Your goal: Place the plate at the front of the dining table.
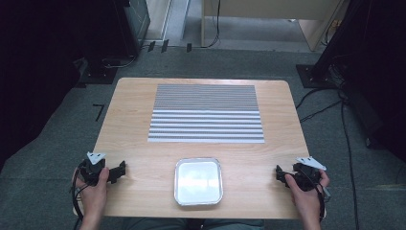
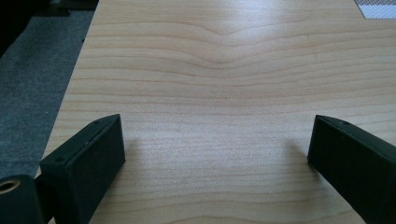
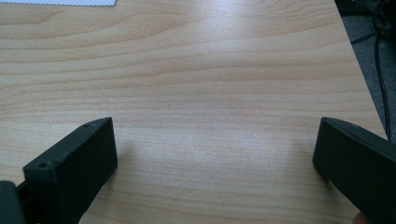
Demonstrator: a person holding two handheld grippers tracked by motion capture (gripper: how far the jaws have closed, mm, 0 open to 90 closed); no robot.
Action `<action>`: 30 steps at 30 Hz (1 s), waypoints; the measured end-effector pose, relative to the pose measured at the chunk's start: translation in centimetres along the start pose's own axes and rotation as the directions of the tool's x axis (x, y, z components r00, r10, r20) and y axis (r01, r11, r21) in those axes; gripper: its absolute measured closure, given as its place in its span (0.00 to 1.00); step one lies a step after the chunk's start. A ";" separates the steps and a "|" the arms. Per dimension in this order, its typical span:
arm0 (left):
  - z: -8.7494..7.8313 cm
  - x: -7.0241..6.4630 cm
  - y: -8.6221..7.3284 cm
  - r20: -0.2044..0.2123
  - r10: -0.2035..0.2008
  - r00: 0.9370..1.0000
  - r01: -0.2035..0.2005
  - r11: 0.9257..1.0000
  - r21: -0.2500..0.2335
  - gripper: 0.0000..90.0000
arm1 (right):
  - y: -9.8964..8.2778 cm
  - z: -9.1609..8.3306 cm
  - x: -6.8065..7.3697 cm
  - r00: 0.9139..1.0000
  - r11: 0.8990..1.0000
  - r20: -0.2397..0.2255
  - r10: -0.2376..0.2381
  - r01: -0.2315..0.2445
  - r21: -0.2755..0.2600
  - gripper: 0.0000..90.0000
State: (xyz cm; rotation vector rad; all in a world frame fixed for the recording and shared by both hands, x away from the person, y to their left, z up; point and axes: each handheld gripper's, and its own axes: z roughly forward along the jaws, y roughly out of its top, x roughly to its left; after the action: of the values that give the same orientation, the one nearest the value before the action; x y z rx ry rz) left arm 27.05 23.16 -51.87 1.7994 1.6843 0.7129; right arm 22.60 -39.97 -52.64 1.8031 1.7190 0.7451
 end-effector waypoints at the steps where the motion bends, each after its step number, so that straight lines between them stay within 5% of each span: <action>1: 0.0 0.0 0.0 0.002 0.001 1.000 -0.001 1.000 0.004 0.04 | 0.0 0.0 0.0 1.000 1.000 0.000 0.000 0.000 0.000 0.00; 12: -0.4 0.4 0.3 0.017 -0.058 0.998 0.058 0.998 -0.022 0.03 | -0.4 -0.4 -0.2 1.000 1.000 -0.001 0.006 -0.006 -0.003 0.00; 15: -0.8 -0.1 0.4 0.029 -0.046 0.998 0.048 0.998 -0.035 0.03 | -0.3 -1.0 -0.5 0.999 0.999 0.005 0.044 -0.044 -0.025 0.17; 17: -1.1 -0.3 0.6 0.066 -0.061 0.996 0.065 0.997 -0.047 0.03 | -0.2 -1.4 -0.5 0.999 0.998 0.001 0.053 -0.053 -0.032 0.15; 27: -2.3 -2.7 0.7 0.102 0.006 0.995 0.003 0.996 -0.086 0.03 | 0.2 -2.7 1.1 0.999 0.996 -0.014 0.037 -0.038 -0.081 0.15; 30: -2.7 -3.4 0.8 0.116 0.013 0.993 -0.003 0.996 -0.092 0.03 | 0.6 -3.0 1.7 0.997 0.995 -0.058 0.043 -0.048 -0.090 0.15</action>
State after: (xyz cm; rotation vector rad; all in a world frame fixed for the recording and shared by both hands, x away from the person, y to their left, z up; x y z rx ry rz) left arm 25.42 19.87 -49.44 1.7504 1.5442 0.6642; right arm 20.89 -38.29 -50.06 1.7804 1.6563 0.8865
